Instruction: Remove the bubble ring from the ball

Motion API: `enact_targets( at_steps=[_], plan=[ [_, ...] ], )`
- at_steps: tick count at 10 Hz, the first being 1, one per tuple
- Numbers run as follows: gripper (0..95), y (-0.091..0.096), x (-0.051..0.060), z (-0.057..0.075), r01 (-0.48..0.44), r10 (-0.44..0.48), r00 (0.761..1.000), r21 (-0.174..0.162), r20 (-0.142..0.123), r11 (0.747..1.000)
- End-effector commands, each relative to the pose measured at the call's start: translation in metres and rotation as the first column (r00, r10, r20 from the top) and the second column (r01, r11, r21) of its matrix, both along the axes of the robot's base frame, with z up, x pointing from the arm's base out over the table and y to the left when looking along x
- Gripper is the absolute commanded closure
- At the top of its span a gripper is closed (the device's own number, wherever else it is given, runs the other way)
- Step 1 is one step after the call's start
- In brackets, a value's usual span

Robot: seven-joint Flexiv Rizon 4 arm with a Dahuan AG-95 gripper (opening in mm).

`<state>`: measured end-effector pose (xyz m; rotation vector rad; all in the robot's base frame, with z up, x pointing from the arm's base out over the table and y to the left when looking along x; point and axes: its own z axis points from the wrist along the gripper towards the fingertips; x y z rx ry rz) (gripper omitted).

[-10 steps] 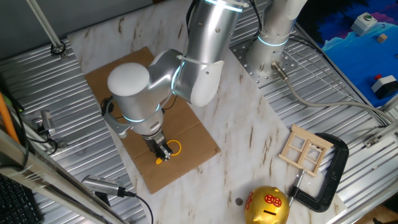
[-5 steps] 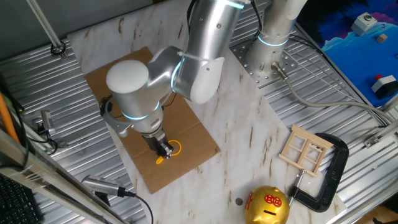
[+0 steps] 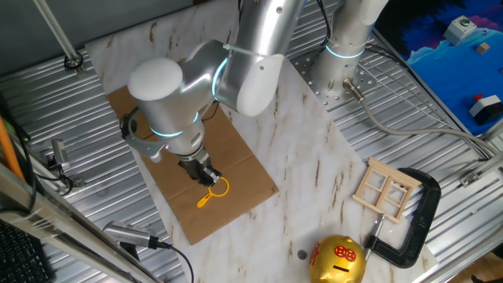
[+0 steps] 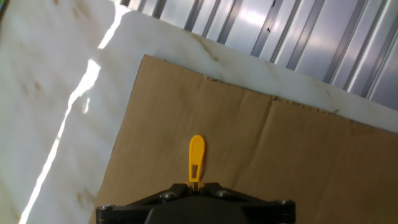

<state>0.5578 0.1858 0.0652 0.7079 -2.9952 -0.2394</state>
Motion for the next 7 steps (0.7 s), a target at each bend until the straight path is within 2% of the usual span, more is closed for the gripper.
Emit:
enact_targets(
  at_steps=[1,7],
  plan=[
    [95.0,0.0007,0.0019,-0.001,0.005,-0.005,1.0,-0.007,-0.001,1.0],
    [95.0,0.0007,0.0019,-0.001,0.002,-0.002,1.0,-0.015,-0.001,1.0]
  ],
)
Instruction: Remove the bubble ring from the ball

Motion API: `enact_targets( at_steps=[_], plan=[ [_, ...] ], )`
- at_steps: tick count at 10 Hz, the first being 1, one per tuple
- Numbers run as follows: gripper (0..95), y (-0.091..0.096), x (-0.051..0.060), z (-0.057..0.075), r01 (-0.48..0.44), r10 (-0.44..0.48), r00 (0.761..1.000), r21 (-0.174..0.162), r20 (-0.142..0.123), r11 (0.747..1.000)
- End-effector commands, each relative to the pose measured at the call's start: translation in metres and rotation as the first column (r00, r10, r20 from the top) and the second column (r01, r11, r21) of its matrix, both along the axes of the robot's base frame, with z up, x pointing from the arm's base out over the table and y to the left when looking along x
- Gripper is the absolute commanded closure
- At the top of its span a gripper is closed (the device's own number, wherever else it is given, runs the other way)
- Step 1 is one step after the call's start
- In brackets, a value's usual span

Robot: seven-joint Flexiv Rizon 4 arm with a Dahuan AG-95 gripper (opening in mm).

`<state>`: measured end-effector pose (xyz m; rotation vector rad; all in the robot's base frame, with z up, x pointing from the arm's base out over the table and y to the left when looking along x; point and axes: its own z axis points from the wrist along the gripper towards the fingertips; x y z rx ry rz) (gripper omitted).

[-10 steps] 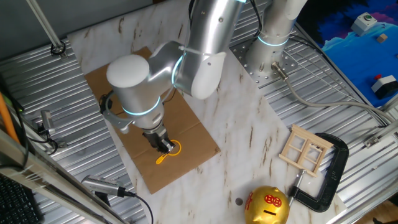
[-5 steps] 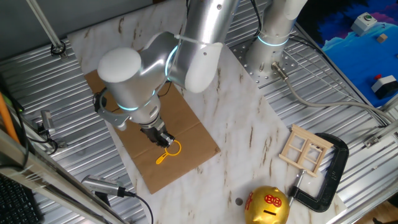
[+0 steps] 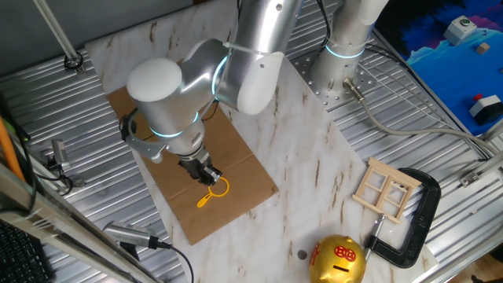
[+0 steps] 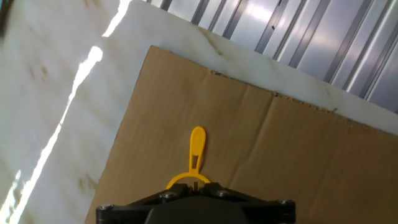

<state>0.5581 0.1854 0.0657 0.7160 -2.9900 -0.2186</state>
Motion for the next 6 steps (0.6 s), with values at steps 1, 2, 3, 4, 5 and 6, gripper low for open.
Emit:
enact_targets(
  at_steps=[1,2,3,4,5,6],
  plan=[
    [95.0,0.001,0.002,-0.002,0.015,-0.015,1.0,-0.005,-0.001,1.0],
    [95.0,0.001,0.002,-0.002,0.013,-0.013,1.0,-0.004,-0.007,1.0],
    [95.0,-0.005,-0.001,0.003,-0.011,0.011,1.0,-0.005,-0.019,1.0],
    [95.0,-0.017,-0.003,0.01,-0.034,0.034,0.999,0.002,-0.022,0.999],
    [95.0,-0.034,-0.006,0.019,-0.059,0.059,0.998,0.002,-0.024,0.998],
    [95.0,-0.049,-0.005,0.026,-0.083,0.083,0.996,0.006,-0.03,0.997]
  ],
)
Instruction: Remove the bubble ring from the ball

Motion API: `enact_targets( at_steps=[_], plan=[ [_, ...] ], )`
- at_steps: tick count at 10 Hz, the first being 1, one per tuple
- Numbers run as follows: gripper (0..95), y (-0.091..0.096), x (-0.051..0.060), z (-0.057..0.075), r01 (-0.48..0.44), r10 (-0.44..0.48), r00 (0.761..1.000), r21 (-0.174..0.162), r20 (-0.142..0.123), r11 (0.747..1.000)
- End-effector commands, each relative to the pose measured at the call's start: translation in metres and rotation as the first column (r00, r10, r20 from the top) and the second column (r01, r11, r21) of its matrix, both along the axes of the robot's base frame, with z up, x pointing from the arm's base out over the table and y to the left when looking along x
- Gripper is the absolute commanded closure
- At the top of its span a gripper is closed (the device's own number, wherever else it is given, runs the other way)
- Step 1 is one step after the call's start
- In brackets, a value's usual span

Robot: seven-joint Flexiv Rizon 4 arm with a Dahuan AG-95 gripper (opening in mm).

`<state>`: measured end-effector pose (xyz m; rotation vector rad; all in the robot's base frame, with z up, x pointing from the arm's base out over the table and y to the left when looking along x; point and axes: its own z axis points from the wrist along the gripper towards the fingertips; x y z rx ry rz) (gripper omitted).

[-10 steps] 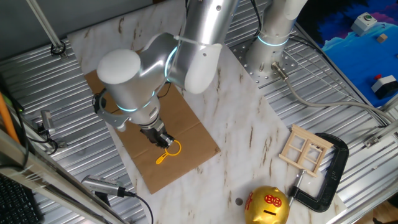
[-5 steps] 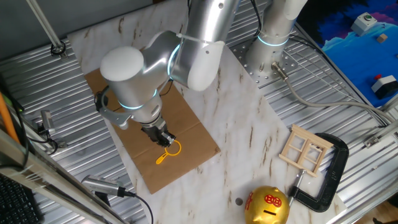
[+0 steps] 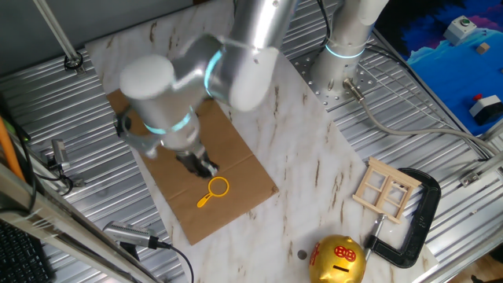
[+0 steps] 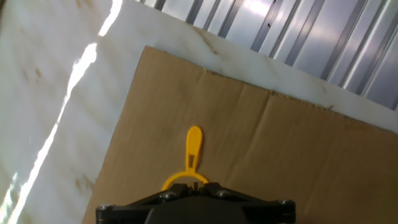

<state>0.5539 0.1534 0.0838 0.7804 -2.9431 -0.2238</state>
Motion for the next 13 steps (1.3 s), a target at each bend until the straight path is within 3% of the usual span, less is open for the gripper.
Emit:
enact_targets(
  at_steps=[1,2,4,5,7,11,13],
  plan=[
    [95.0,-0.041,0.005,0.015,-0.073,0.073,0.997,0.01,-0.012,0.997],
    [95.0,-0.066,0.012,0.019,-0.118,0.118,0.993,0.018,-0.014,0.993],
    [95.0,-0.097,0.022,0.018,-0.167,0.168,0.986,0.024,-0.015,0.986],
    [95.0,-0.104,0.023,0.015,-0.178,0.179,0.984,0.025,-0.014,0.984],
    [95.0,-0.104,0.023,0.015,-0.181,0.182,0.983,0.026,-0.014,0.983],
    [95.0,-0.097,0.021,0.014,-0.028,0.028,0.999,0.003,-0.026,1.0],
    [95.0,-0.101,0.021,0.009,-0.029,0.029,0.999,0.002,-0.027,1.0]
  ],
)
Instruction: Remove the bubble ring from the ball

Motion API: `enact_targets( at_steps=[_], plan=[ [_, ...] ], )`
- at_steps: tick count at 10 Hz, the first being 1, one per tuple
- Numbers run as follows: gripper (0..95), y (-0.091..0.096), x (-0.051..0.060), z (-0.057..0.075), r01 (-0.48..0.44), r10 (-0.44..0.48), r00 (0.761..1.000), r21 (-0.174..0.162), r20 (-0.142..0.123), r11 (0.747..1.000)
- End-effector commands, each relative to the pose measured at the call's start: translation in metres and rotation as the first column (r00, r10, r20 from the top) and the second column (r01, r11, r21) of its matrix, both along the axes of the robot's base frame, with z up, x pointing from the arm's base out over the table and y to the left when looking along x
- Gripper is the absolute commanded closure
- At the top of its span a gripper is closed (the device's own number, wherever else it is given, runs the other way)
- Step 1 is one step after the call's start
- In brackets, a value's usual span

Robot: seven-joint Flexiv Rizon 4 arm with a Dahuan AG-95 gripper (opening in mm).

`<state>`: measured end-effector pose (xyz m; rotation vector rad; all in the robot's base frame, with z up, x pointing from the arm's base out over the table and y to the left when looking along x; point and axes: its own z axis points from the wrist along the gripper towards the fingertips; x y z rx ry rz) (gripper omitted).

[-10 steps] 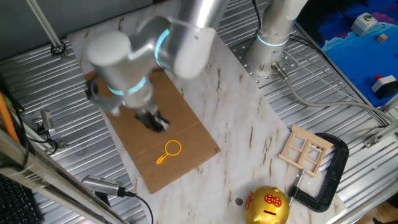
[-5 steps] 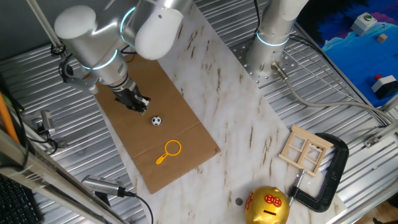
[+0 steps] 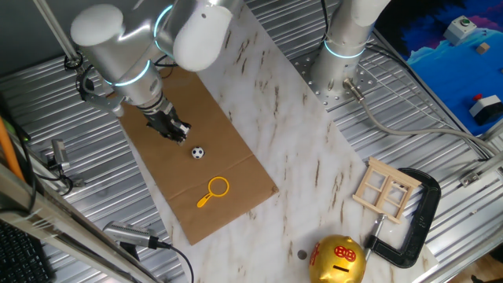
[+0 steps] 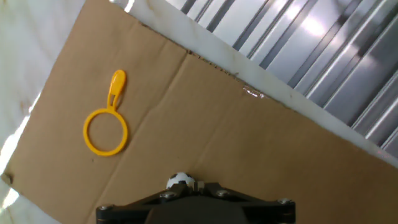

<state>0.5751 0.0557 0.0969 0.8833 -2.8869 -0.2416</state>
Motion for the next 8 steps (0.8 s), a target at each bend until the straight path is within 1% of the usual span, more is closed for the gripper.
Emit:
enact_targets(
  at_steps=[1,3,5,6,7,8],
  plan=[
    [95.0,-0.016,0.002,-0.007,0.022,-0.022,1.0,-0.006,0.0,1.0],
    [95.0,-0.05,0.007,-0.012,-0.048,0.048,0.999,0.002,0.007,0.999],
    [95.0,-0.081,0.011,-0.016,-0.117,0.116,0.993,0.012,0.017,0.993],
    [95.0,-0.091,0.013,-0.02,-0.133,0.133,0.991,0.014,0.022,0.991],
    [95.0,-0.095,0.015,-0.025,-0.147,0.147,0.989,0.016,0.025,0.989],
    [95.0,-0.096,0.015,-0.026,-0.148,0.148,0.989,0.016,0.025,0.989]
  ],
)
